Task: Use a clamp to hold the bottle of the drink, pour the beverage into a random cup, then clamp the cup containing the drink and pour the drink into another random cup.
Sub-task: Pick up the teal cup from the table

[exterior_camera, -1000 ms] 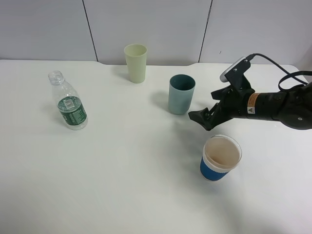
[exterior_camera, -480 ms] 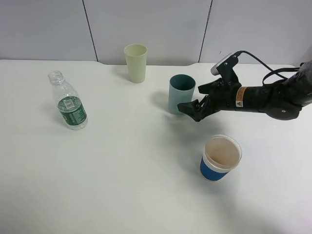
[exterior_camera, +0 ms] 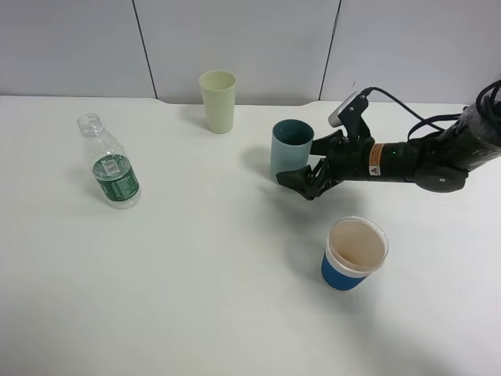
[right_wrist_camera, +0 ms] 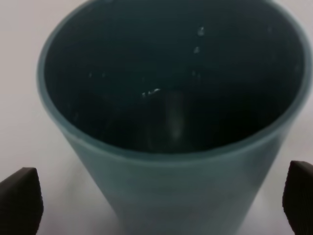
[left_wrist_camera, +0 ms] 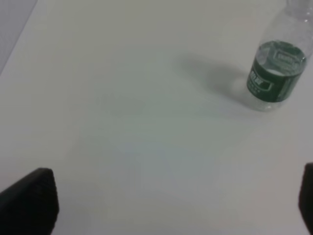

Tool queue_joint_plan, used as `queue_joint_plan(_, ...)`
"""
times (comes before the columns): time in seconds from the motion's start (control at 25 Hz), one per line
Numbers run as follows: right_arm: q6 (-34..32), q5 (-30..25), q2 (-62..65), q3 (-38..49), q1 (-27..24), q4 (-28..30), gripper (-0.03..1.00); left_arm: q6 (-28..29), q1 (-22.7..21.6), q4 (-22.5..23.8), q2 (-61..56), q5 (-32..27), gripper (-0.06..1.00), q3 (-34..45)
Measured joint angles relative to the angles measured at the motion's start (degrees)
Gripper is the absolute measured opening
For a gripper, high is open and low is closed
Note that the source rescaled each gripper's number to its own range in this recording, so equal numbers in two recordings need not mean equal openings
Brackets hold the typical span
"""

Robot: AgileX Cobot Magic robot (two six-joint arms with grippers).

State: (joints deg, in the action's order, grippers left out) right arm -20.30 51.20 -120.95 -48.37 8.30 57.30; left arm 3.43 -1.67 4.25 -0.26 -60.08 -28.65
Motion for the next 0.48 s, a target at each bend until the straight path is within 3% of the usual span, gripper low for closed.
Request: queue_joint_plan(0.48, 2.47, 3.11, -3.49, -3.94, 0.00, 3.01, 1.00, 0.00, 0.00, 0.00, 0.00, 0.00, 1.00, 0.00)
